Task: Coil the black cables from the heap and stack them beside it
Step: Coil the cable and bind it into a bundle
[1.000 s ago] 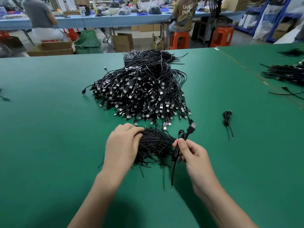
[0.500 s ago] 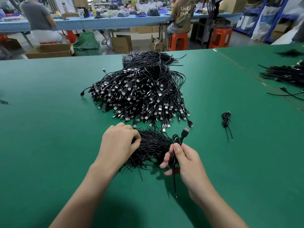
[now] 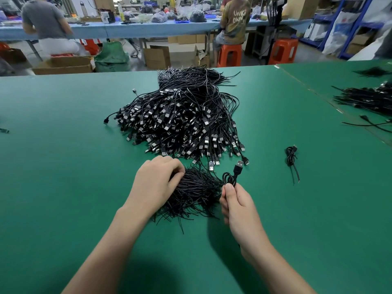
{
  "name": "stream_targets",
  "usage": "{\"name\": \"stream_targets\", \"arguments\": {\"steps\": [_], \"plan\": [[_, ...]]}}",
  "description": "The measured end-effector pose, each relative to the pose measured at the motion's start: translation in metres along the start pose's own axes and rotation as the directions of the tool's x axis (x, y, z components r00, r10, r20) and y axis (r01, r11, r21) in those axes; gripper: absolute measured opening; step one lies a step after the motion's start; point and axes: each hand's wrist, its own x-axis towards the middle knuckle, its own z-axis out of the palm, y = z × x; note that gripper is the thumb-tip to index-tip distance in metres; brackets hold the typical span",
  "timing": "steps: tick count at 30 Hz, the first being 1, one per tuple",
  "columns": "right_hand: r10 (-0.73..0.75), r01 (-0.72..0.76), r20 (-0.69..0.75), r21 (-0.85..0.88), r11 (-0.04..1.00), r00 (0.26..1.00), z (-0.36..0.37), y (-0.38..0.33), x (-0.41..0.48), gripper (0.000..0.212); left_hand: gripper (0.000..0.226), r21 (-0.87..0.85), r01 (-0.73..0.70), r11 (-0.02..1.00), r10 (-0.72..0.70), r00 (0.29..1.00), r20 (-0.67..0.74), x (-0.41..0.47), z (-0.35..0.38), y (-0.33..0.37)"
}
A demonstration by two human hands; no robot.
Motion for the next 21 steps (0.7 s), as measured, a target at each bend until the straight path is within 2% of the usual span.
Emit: {"name": "stream_targets", "arguments": {"steps": [2, 4, 6, 8, 12, 21], "plan": [[-0.008, 0.008, -0.002, -0.003, 1.000, 1.000, 0.001, 0.001, 0.000, 0.033, 0.003, -0.116, 0.041, 0.992, -0.052, 0.994, -0.093, -0.002, -0.003, 0.005], [-0.030, 0.030, 0.008, 0.003, 1.000, 1.000, 0.003, 0.000, 0.000, 0.034, 0.006, -0.340, 0.118, 0.933, -0.176, 0.974, -0.145, -0.004, -0.003, 0.013], [-0.079, 0.079, 0.028, -0.022, 0.997, 0.997, 0.006, -0.001, 0.000, 0.034, 0.010, -0.646, 0.204, 0.736, -0.330, 0.941, -0.079, -0.007, -0.003, 0.024], [-0.169, 0.172, 0.040, -0.097, 0.980, 0.985, 0.010, -0.004, 0.001, 0.033, 0.009, -0.800, 0.270, 0.535, -0.377, 0.924, 0.059, -0.013, -0.001, 0.034], [-0.361, 0.348, 0.007, -0.284, 0.893, 0.933, 0.010, -0.010, 0.001, 0.031, 0.013, -0.872, 0.364, 0.327, -0.283, 0.918, 0.277, -0.026, 0.007, 0.051], [-0.365, 0.338, 0.019, -0.426, 0.839, 0.931, 0.005, -0.013, -0.002, 0.035, 0.018, -0.901, 0.433, 0.000, -0.213, 0.880, 0.423, -0.037, 0.006, 0.061]]}}
